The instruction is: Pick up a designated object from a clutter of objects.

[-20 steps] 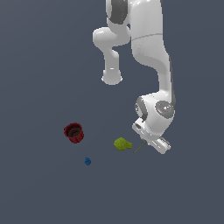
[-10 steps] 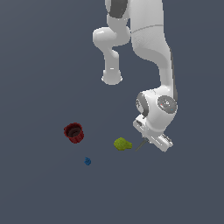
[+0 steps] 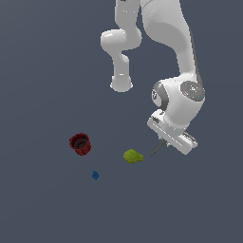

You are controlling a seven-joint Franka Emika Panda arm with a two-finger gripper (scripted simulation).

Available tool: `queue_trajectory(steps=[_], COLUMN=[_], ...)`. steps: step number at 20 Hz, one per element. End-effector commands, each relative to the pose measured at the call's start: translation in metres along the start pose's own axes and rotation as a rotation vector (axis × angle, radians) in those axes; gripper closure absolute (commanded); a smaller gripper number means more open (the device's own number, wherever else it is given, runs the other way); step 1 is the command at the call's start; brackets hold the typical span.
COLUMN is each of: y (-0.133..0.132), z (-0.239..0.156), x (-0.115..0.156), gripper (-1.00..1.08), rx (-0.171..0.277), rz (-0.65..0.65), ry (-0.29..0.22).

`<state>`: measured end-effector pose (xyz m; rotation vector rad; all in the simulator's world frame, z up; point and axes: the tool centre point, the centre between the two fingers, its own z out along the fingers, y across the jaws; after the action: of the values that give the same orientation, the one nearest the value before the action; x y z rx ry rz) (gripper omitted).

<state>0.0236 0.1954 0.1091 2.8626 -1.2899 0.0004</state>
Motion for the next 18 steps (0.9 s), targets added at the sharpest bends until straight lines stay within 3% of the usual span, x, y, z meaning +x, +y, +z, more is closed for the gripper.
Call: queue_trajectory(steps=[1, 18], y=[0.002, 0.013], z=[-0.028, -0.222], x=[-0.004, -0.033], gripper=[1.08, 1.08], rx=[0.001, 0.001], rz=[-0.001, -0.002], ry=[0.001, 0.0])
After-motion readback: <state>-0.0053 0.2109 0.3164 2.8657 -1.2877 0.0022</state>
